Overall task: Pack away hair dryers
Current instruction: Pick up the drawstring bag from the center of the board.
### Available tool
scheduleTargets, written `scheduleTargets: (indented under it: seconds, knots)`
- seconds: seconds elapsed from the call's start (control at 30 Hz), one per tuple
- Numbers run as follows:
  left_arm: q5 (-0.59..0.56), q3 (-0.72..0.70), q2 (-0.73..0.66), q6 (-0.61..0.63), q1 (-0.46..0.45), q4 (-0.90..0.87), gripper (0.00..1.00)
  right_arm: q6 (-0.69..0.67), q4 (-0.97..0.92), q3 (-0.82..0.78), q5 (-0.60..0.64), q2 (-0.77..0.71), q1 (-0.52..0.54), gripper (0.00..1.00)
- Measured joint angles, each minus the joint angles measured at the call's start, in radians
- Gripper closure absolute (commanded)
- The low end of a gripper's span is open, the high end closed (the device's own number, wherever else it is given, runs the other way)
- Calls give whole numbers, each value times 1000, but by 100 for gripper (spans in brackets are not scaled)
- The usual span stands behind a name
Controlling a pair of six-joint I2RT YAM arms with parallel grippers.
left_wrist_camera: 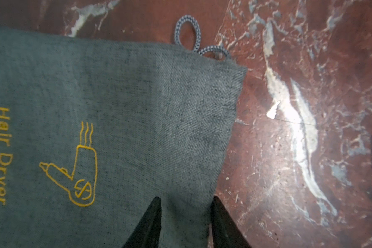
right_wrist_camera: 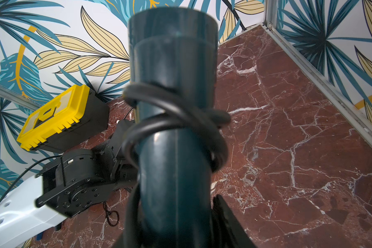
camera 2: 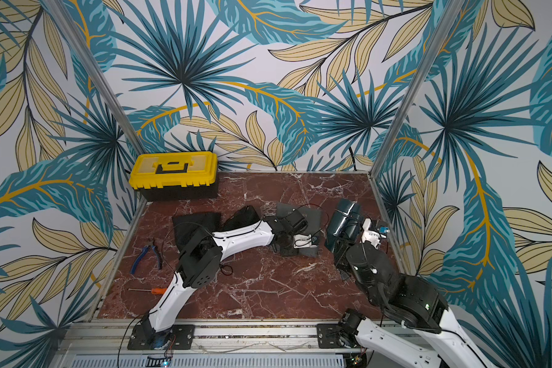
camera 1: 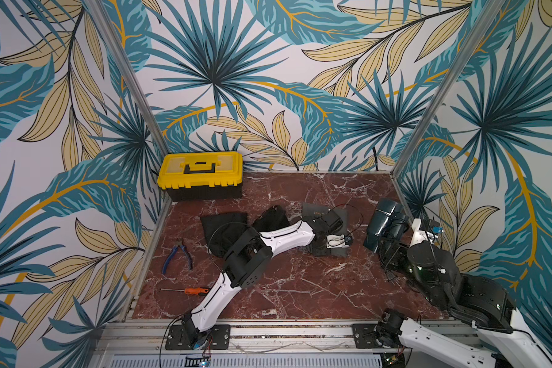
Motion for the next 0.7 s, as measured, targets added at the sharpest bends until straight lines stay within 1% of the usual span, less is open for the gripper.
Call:
scheduleTargets:
  seconds: [0.03,0.07,0.1,0.13,0.27,0.33,0.37,0.4,0.43,0.47,0.63,0.67,0.7]
  knots:
    - [0,0,0,0,0,1,85,0,0,0,0,0,0,100]
    - [-1,0,0,2,0,0,93,0,0,0,0,0,0,100]
    - [-2,0,0,7,0,0,99,-1,0,0,0,0,0,100]
    - [-4,0,0,8,0,0,100,-1,0,0,0,0,0,100]
    - [-14,0,-8,12,0,0,100,-3,-1,0,0,0,0,100]
    - [-19,0,-16,13,0,-1,98,-3,-7,2,-4,0,0,100]
    - [-23,0,-20,13,0,-1,95,-3,-13,4,-8,0,0,100]
    - [-25,0,-25,15,0,-1,89,-3,-18,6,-10,0,0,100]
    - [-27,0,-30,18,0,-2,80,-3,-26,10,-11,0,0,100]
    - [-27,0,-34,22,0,-3,74,-3,-31,12,-12,0,0,100]
    - [-27,0,-42,18,0,-12,74,-3,-48,15,-15,-2,0,100]
    - [-26,0,-42,18,0,-13,75,-3,-50,15,-15,-2,0,100]
    - [-26,0,-42,15,0,-15,80,-3,-50,15,-15,-2,0,100]
